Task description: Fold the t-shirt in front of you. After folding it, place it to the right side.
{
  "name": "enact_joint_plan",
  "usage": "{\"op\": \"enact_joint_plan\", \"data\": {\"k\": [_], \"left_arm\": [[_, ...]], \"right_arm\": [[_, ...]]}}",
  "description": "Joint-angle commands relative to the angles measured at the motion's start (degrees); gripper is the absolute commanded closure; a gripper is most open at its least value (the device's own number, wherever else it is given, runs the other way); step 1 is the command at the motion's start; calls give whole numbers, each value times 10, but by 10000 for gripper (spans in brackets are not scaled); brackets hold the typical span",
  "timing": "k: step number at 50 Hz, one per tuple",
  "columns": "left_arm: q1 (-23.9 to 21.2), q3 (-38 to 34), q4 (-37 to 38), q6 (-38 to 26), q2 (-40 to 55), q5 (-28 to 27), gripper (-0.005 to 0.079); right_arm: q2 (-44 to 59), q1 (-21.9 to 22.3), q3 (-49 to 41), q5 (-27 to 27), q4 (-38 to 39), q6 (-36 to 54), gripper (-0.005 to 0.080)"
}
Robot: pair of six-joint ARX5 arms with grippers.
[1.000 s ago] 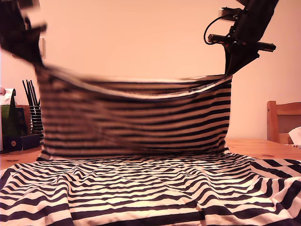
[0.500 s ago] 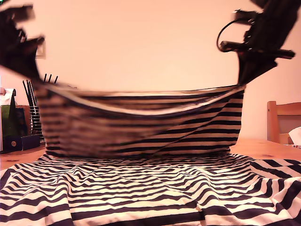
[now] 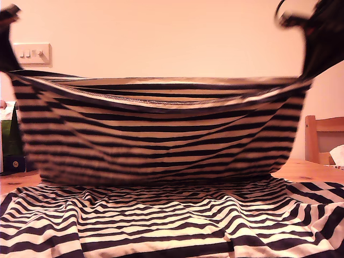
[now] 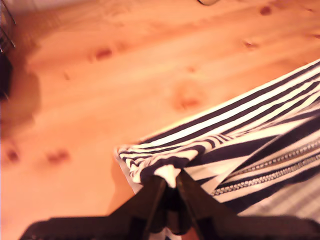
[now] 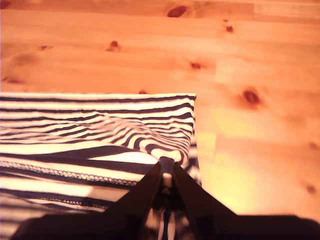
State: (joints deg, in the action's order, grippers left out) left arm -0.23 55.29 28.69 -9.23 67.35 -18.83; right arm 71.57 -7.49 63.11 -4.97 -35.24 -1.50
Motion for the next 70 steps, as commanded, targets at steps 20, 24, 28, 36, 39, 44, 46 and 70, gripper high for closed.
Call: {"op": "enact_joint_plan", "data": {"k": [20, 24, 28, 36, 39, 44, 46, 70], "left_arm": [[0, -109, 90, 35, -99, -5, 763], [0, -117, 101, 46, -101, -5, 763], [-1, -131, 107, 49, -101, -6, 763], [-3, -171, 105, 59, -101, -7, 763], [-3, -182, 103, 61, -101, -6, 763], [-3, -187, 108, 89, -100, 1, 763], [-3, -187, 110, 101, -100, 5, 763], [-3, -187, 127, 115, -37, 44, 763]], "right_arm": [[-118, 3, -133, -9, -69, -23, 765], [-127, 3, -153, -10, -71, -29, 765], [-132, 3, -166, -10, -78, -30, 765], [-132, 3, -180, -24, -86, -31, 765], [-132, 3, -183, -24, -98, -31, 765], [-132, 3, -196, -24, -100, -32, 765], [-132, 3, -202, -24, -102, -33, 765], [-132, 4, -245, -5, -99, -47, 765]]}}
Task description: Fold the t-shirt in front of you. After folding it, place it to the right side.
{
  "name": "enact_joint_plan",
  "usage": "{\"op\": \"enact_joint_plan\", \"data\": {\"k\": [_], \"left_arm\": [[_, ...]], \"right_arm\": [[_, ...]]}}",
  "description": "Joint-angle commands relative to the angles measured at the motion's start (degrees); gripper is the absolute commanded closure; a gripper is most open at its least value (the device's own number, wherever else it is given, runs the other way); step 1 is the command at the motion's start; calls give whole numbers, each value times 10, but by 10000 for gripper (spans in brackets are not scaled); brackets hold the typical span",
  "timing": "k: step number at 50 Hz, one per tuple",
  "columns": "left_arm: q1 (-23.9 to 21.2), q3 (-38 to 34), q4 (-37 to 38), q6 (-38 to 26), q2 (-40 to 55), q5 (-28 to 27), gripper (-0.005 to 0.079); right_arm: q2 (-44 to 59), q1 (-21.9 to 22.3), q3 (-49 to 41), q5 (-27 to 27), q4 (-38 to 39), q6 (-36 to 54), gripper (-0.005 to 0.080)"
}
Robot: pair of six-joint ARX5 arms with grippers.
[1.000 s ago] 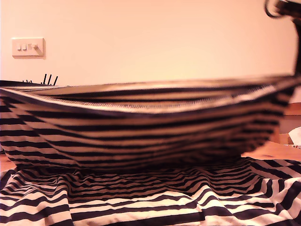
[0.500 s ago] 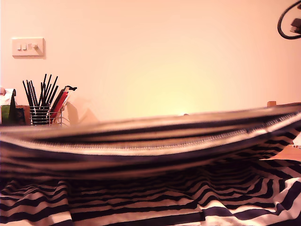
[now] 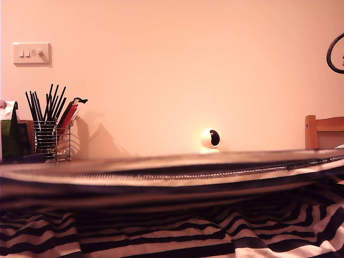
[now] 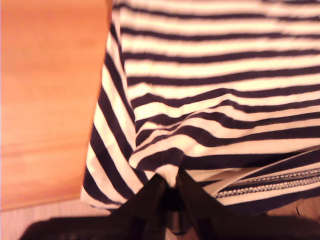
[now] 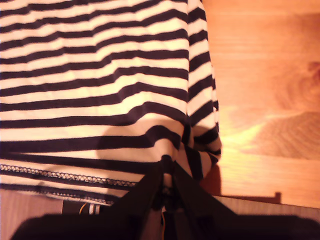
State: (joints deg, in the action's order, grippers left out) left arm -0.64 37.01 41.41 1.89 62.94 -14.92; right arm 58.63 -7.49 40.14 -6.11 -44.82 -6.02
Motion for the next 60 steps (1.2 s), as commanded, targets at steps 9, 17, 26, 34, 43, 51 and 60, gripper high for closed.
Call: {"op": "enact_joint_plan", "data": {"k": [9, 17, 26, 34, 43, 51, 60], "left_arm": [[1, -4, 8, 3, 15, 5, 755], [1, -4, 10, 3, 15, 7, 655], [1, -4, 22, 4, 15, 18, 483], [1, -4, 26, 7, 15, 22, 412], [1, 12, 33, 7, 15, 31, 397], [1, 44, -12, 7, 15, 34, 397], [1, 46, -105, 7, 23, 2, 398]], "right_arm": [[-1, 4, -16, 5, -18, -2, 733], [1, 4, -16, 7, -40, -2, 557], [1, 4, -15, 6, -40, -2, 483], [1, 4, -14, 5, -28, -2, 462], [1, 4, -5, -11, -29, -1, 462], [2, 4, 22, -34, 5, 2, 453], [41, 4, 51, -79, 51, 3, 452]]}}
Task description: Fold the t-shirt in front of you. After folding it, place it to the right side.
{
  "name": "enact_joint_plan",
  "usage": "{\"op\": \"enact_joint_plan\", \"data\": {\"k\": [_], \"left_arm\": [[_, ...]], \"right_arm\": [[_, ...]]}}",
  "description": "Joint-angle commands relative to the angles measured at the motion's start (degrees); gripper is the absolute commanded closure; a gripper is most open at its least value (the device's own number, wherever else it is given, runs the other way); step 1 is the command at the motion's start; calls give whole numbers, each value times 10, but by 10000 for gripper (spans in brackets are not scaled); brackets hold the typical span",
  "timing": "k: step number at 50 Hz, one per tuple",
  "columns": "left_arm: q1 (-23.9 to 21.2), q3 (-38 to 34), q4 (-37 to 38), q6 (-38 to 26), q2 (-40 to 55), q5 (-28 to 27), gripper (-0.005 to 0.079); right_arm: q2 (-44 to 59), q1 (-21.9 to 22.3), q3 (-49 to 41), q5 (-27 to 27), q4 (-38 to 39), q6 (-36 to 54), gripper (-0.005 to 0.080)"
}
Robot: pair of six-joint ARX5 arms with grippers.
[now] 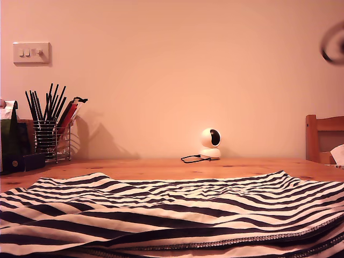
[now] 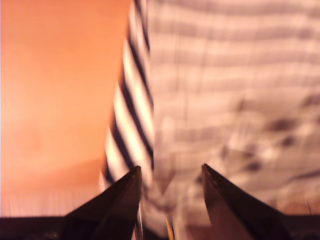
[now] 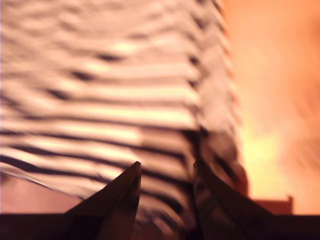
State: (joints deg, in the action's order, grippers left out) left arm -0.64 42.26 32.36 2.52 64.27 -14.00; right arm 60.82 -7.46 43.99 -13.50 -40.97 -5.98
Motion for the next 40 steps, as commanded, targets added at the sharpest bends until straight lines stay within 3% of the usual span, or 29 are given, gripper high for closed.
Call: {"op": "enact_joint_plan", "data": {"k": [1, 18, 30, 40], "left_arm": [[1, -7, -24, 1, 11, -8, 398], [19, 42, -112, 0, 108, -57, 398], [41, 156, -90, -15, 223, -110, 398], [52, 245, -66, -26, 314, -120, 398]], "right_arm": [[28, 4, 17, -5, 17, 5, 452], [173, 24, 138, -28, 56, 31, 452], [273, 49, 240, -72, 58, 42, 450], [341, 54, 308, -74, 70, 45, 414]]}}
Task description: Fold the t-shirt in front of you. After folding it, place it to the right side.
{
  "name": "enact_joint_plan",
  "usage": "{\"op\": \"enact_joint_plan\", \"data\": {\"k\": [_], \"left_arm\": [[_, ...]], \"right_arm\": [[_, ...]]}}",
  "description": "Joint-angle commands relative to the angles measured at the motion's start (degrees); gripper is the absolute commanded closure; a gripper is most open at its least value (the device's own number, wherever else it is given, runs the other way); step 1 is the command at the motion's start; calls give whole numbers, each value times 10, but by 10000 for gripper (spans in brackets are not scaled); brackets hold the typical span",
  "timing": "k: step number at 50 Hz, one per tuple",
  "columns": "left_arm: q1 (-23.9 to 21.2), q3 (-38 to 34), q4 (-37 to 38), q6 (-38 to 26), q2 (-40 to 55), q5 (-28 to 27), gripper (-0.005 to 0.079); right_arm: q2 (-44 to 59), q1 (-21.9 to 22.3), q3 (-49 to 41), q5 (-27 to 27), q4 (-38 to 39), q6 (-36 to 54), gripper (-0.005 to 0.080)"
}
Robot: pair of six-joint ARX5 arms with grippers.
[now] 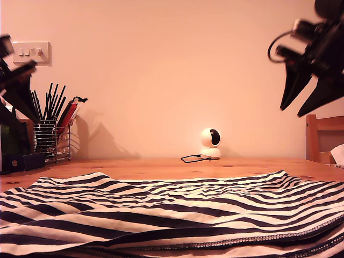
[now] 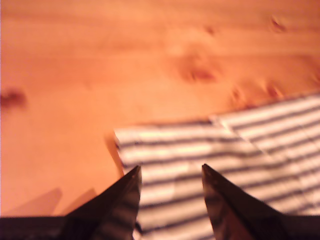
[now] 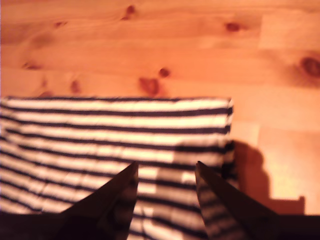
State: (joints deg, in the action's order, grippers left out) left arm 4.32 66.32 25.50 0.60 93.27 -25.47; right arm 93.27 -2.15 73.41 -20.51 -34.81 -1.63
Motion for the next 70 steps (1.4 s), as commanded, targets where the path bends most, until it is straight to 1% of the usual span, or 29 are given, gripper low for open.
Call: {"op": "enact_joint_plan", "data": {"k": [1, 8, 15, 18, 23, 25, 35, 54, 70], "left_arm": [[2, 11, 2, -7, 33, -7, 398], [3, 54, 10, -5, 90, -12, 398], [4, 92, 43, -6, 137, -11, 397], [5, 103, 52, -6, 155, -11, 395], [5, 118, 67, -6, 180, -11, 341], [4, 120, 67, -6, 188, -11, 328], [4, 120, 64, -6, 218, -10, 328], [-12, 120, 32, 1, 247, -17, 328], [-31, 120, 19, 5, 269, -17, 328]], "right_arm": [[23, 0, 20, -4, 11, 2, 414], [64, 0, 57, -6, 19, 2, 411], [101, 0, 84, -7, 20, 3, 411], [115, 0, 92, -16, 19, 4, 411], [134, 0, 100, -17, 24, 4, 411], [139, 0, 100, -17, 29, 6, 411], [157, 0, 100, -19, 52, 6, 411], [191, 4, 100, -18, 53, 16, 411], [224, 10, 100, -5, 53, 15, 379]]}}
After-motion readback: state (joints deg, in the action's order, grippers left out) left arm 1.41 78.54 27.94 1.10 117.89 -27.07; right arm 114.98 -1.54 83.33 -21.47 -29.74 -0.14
